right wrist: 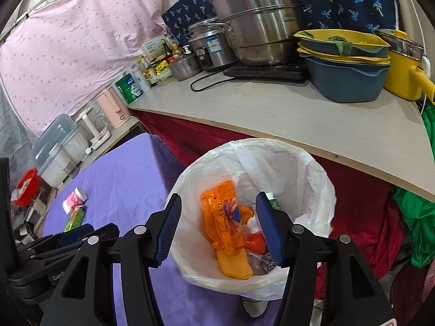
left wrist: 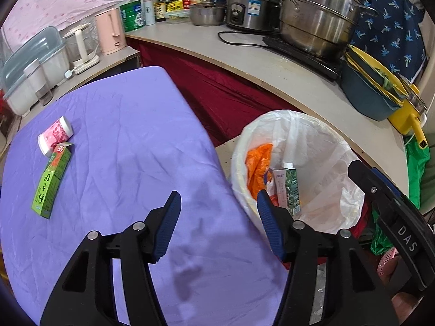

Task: Collect trash
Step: 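Withdraw both open grippers from the bin back over the table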

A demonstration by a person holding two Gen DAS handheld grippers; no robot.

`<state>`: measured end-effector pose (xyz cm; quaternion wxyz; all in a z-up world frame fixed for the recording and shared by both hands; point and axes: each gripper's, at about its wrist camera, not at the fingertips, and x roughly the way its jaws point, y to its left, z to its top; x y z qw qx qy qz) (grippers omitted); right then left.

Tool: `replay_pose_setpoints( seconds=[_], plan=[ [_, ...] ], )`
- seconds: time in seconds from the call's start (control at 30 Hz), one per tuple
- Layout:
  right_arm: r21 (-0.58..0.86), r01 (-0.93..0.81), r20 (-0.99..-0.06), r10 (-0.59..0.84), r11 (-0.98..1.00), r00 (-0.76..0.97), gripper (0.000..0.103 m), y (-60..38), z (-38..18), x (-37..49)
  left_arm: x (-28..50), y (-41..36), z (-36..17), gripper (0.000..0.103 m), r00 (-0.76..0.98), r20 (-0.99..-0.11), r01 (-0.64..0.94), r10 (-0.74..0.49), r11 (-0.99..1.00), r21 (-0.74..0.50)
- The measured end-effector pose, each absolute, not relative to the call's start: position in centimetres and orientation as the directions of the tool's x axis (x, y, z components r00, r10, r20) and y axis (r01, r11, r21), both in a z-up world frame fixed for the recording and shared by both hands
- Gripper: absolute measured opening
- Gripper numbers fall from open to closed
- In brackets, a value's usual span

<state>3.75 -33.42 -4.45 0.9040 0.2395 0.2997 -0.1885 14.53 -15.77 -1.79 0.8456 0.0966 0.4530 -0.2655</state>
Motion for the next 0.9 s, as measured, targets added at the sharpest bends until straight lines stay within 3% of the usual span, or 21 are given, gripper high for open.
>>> replay_pose_setpoints(
  seconds=[0.1,0.23,0.9],
  plan=[
    [0.314,0.467,-0.632,-0.185,0.827,0.752,0.057,-32.5,-4.3,4.5,15.0,-14.5,-1.8,0.057,0.463,-0.816,0.513,-0.347,0.855,-0.073],
    [0.306,0.447,-0.63,-0.173,0.84,0.757,0.063,-31.1,-4.1,5.5,15.8,-12.2,-1.8,0.07,0.494,-0.808,0.468,-0.321,0.881,-0.064],
    [0.259,0.295,-0.672,-0.047,0.92,0.739,0.065,-22.3,-5.0,12.3,22.1,1.4,-5.6,0.082,0.563,-0.821,0.189,-0.093,0.982,0.019]
  ],
)
